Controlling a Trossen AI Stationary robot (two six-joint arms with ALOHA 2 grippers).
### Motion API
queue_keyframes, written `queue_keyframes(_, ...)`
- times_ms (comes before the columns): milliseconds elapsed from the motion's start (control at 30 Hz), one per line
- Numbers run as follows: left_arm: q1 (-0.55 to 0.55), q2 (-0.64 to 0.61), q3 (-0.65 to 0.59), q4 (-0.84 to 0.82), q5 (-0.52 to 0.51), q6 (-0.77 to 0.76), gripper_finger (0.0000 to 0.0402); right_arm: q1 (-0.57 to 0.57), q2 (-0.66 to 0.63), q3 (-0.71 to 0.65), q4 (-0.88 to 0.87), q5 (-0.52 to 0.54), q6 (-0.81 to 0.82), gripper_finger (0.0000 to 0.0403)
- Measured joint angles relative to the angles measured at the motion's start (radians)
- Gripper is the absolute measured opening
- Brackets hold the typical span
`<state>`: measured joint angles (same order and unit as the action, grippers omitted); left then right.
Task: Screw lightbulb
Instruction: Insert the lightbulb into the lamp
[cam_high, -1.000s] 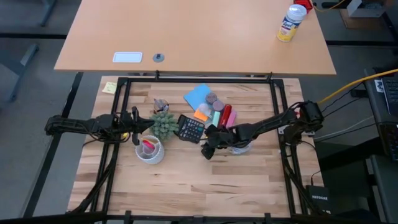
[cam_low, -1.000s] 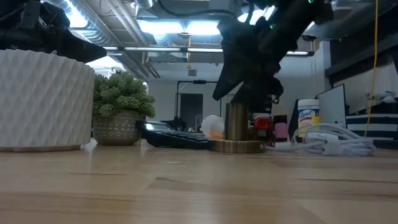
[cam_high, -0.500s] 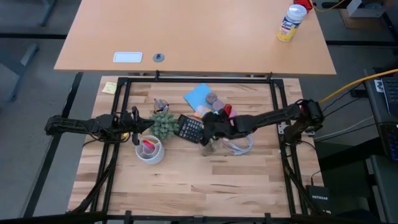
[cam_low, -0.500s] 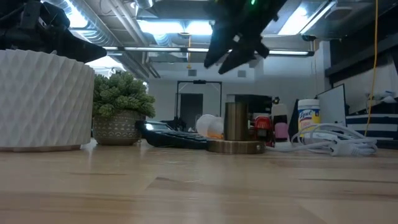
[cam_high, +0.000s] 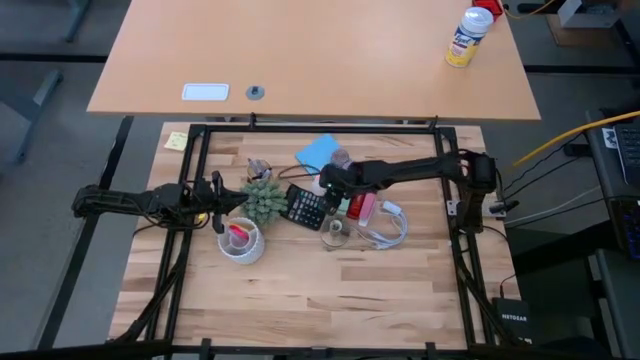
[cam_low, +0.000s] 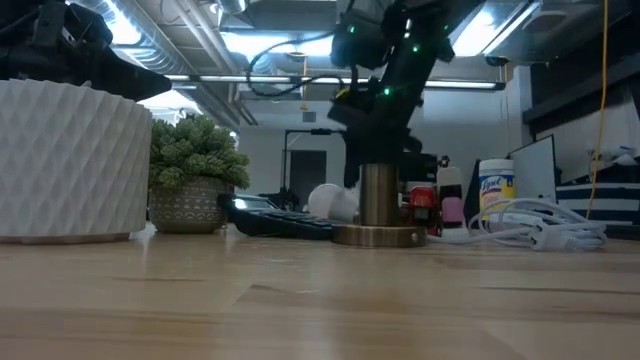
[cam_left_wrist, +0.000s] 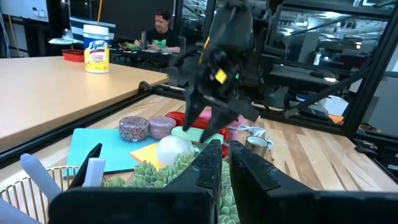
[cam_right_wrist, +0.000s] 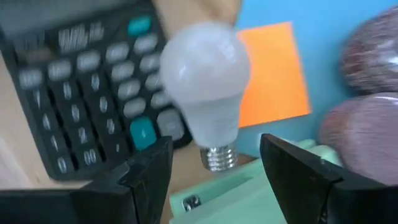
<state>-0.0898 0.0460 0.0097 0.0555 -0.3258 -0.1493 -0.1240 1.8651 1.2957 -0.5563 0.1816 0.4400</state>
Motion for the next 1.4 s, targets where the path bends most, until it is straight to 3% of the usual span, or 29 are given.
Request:
queue_keyframes(200,0.0,0.0,0.0,0.0,0.0,0.0,0.0021,-0.001,0.027,0.0,0.012,0.02,-0.047,0.0247)
queue_keyframes(800,0.0,0.005,0.0,0.0,0.0,0.0,0.0021,-0.001,0.142,0.006,0.084,0.012,0.03,0.0246)
queue_keyframes(1200,0.0,0.01,0.0,0.0,0.0,0.0,0.0021,-0.001,0.129,0.002,0.102,0.044,0.02,0.014)
queue_keyframes(1400,0.0,0.01,0.0,0.0,0.0,0.0,0.0021,0.0,0.096,0.0,0.09,0.044,0.0,0.0145)
